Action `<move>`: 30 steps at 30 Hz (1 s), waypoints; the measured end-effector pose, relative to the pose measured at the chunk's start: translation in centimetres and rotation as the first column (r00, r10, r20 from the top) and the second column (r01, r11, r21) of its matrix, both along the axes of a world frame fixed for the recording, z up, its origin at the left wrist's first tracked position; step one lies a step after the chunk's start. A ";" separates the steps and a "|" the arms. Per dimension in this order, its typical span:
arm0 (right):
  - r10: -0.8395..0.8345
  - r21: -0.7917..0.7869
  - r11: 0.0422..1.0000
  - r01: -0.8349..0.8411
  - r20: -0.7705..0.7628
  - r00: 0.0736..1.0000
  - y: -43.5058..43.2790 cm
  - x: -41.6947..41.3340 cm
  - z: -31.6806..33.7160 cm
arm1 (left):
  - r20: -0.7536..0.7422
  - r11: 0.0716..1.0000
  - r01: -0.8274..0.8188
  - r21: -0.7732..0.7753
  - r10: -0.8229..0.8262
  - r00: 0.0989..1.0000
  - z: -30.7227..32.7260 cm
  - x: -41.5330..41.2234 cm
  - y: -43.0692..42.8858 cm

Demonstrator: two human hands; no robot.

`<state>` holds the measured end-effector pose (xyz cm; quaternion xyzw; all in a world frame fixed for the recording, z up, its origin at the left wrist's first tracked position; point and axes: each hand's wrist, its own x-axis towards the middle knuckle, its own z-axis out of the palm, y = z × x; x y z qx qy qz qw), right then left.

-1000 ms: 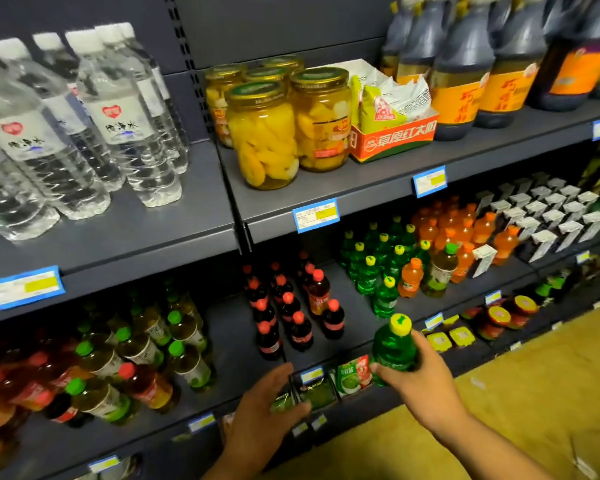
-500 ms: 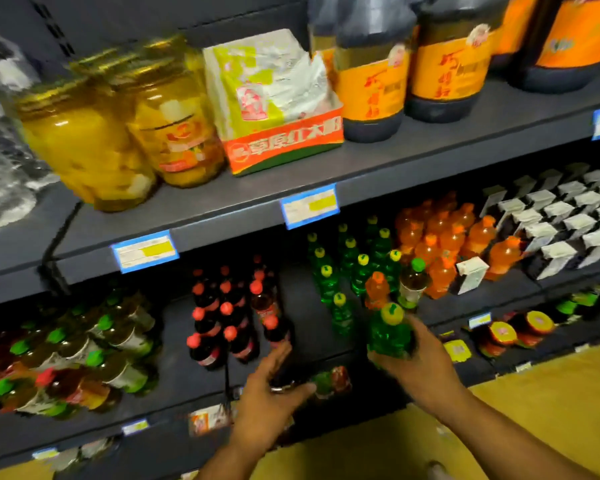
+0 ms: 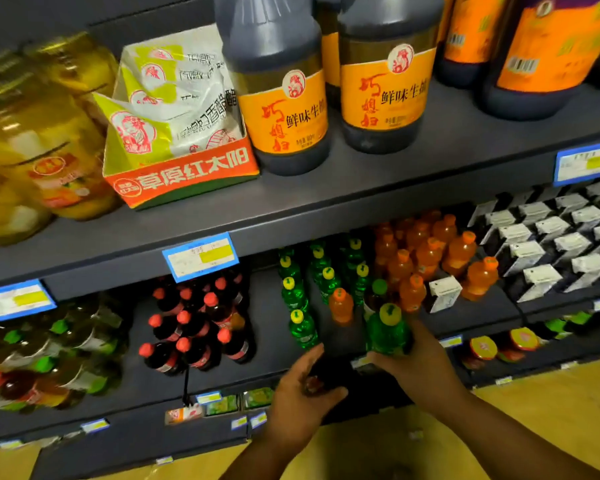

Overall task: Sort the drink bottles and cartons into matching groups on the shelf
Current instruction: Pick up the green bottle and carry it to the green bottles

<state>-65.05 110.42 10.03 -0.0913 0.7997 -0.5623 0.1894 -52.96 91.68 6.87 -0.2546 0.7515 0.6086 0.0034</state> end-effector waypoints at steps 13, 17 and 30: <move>0.011 0.024 1.000 -0.011 0.000 1.000 1.0 -3.8 -4.4 | 0.032 0.984 -0.175 0.025 0.174 0.984 -6.3 -12.8 0.8; -0.014 -0.014 1.000 0.015 0.055 0.998 0.8 -4.1 -7.9 | 0.002 0.949 -0.285 -0.135 0.288 0.958 -10.1 -16.2 0.8; -0.057 0.067 0.996 0.051 0.098 0.994 0.9 -3.7 -13.3 | 0.003 0.886 -0.342 -0.314 0.361 0.932 -11.0 -17.3 1.9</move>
